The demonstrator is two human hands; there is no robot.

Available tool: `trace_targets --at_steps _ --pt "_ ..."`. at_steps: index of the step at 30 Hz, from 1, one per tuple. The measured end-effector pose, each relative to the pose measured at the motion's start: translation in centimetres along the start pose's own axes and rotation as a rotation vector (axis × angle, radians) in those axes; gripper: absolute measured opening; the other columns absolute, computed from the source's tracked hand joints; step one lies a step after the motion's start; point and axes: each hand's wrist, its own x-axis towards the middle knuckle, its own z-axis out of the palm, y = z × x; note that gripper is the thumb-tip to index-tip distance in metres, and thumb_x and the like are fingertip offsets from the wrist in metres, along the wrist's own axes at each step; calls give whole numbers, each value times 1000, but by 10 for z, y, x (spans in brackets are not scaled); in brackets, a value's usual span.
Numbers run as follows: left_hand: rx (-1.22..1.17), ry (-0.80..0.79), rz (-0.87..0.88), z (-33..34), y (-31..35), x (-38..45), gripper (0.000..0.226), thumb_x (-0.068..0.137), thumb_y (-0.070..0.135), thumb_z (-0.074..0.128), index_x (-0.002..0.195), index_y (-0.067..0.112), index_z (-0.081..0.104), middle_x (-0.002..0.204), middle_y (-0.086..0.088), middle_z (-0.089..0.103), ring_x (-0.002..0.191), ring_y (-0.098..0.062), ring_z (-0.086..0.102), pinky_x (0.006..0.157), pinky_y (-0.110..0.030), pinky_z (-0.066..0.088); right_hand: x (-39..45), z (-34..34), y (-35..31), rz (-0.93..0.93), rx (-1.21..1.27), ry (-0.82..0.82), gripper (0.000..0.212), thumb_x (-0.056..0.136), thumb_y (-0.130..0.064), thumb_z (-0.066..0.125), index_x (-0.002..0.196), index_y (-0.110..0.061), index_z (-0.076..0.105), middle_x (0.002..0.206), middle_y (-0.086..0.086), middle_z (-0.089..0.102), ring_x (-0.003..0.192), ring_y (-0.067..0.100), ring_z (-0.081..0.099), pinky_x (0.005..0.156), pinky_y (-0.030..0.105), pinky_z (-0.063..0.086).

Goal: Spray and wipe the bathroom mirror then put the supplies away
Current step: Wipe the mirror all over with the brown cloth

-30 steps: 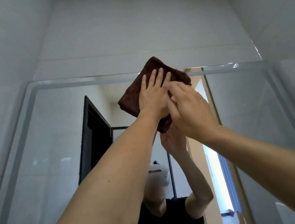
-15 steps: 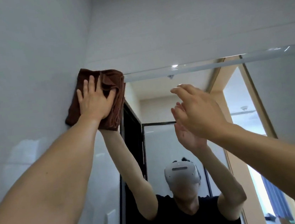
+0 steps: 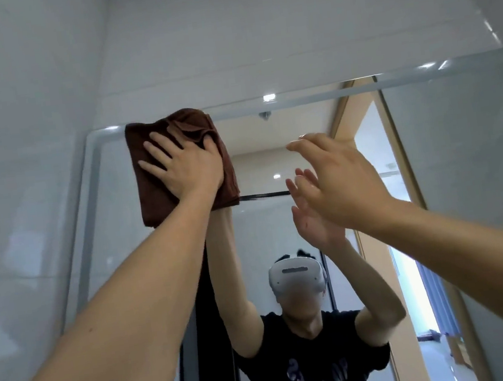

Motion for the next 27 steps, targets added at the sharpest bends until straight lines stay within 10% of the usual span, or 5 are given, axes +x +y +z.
trace_targets --at_steps 8,15,27 --pt "3 -20 448 14 118 -101 80 97 58 22 159 9 11 165 -22 8 154 -37 1 125 -49 0 -27 -23 34 82 28 145 47 91 -23 57 138 -19 53 142 3 51 121 26 54 103 40 42" --pt "16 -38 871 10 46 -108 72 95 64 18 159 31 13 168 -3 10 156 -22 4 125 -49 4 -36 -13 6 145 107 135 49 91 -21 54 140 -19 51 142 1 50 122 25 54 106 42 44" --pt "63 59 210 -10 -193 -53 79 93 58 24 143 2 49 165 -11 22 152 -32 20 121 -57 16 -33 19 -60 95 118 -35 51 97 -28 54 147 -24 46 155 3 43 134 27 47 111 40 37"
